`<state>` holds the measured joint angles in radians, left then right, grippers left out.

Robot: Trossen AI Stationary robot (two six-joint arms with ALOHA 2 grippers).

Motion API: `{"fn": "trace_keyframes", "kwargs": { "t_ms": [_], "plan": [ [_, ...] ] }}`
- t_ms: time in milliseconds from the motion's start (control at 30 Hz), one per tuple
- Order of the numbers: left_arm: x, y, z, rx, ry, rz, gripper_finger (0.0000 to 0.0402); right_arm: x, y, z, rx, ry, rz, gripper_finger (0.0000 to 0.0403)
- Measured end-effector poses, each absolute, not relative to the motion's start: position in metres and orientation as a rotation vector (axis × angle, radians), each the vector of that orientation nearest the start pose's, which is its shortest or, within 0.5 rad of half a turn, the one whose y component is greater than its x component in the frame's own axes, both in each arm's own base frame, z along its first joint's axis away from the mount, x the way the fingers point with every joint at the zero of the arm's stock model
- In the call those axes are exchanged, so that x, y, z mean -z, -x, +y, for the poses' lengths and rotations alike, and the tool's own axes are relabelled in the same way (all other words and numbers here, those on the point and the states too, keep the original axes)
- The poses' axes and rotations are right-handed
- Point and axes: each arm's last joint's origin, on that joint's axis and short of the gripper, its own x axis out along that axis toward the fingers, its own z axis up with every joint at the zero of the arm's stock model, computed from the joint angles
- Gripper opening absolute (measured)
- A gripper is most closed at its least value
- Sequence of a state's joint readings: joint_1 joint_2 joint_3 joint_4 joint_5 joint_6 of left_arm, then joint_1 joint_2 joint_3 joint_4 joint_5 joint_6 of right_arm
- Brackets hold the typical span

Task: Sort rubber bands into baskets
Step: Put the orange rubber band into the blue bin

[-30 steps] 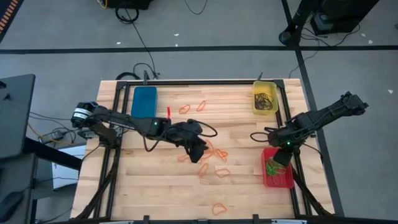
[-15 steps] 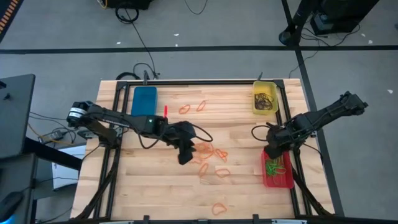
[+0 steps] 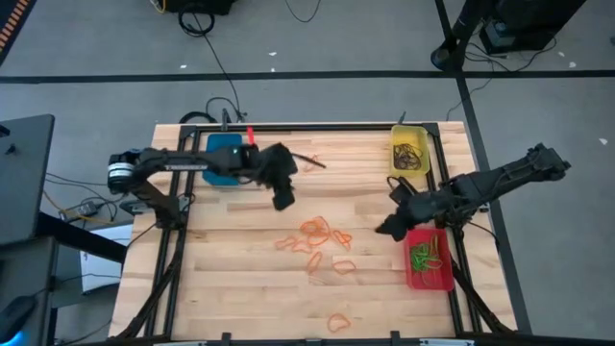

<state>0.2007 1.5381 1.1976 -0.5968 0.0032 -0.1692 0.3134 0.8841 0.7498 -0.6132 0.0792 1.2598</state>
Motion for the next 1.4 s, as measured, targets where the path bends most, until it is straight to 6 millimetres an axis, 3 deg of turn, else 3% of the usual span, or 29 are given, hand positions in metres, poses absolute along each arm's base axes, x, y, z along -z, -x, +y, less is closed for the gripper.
{"fn": "trace_keyframes", "kwargs": {
  "t_ms": [167,333,467,600,867,1033,1100,1400],
  "plan": [
    [-0.221,-0.310,0.109,-0.370,0.294,1.002,0.0131,-0.290,-0.186,0.035,0.154,-0.862,0.470,0.0206],
    [-0.178,-0.309,0.144,-0.430,0.327,1.127,0.0131,-0.310,-0.197,0.006,0.188,-0.624,0.205,0.0206],
    [-0.154,-0.312,0.162,-0.438,0.340,1.212,0.0131,-0.316,-0.197,-0.020,0.258,-0.518,0.135,0.0206],
    [-0.143,-0.317,0.175,-0.440,0.353,1.241,0.0131,-0.314,-0.195,-0.044,0.288,-0.490,0.147,0.0206],
    [-0.137,-0.321,0.181,-0.372,0.382,1.273,0.0117,-0.297,-0.204,-0.080,0.336,-0.535,0.216,0.0206],
    [-0.143,-0.321,0.179,-0.313,0.415,1.242,0.0026,-0.280,-0.217,-0.098,0.374,-0.559,0.258,0.0206],
    [-0.148,-0.321,0.178,-0.303,0.435,1.217,0.0010,-0.274,-0.223,-0.105,0.375,-0.567,0.265,0.0206],
    [-0.204,-0.305,0.187,-0.345,0.471,1.085,0.0003,-0.258,-0.246,-0.120,0.331,-0.567,0.226,0.0206]
  ]
}}
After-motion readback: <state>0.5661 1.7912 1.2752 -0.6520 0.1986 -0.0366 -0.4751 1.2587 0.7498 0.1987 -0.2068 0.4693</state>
